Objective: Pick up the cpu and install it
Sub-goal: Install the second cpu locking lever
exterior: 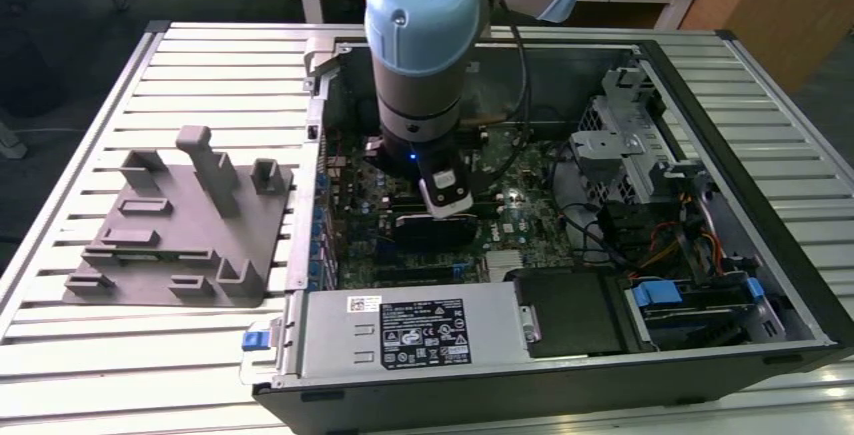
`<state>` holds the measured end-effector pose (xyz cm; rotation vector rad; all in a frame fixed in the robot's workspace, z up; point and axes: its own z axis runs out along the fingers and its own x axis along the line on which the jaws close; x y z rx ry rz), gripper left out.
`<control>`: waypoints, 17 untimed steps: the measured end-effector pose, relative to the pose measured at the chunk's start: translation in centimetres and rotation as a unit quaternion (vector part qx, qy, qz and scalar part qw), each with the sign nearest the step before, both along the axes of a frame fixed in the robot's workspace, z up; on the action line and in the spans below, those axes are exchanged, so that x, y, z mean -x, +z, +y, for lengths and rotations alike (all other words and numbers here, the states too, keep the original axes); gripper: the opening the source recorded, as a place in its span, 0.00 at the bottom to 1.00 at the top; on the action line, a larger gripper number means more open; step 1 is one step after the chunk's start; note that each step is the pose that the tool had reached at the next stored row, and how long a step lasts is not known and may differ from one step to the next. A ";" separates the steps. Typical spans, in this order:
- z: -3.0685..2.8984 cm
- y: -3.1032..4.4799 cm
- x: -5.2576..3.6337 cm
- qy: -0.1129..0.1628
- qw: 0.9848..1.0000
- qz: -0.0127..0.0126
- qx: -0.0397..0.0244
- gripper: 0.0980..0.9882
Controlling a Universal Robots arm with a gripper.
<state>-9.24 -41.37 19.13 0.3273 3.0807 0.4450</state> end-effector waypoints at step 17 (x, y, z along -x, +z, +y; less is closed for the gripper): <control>0.02 2.92 0.08 -0.003 1.000 -0.001 0.016 0.01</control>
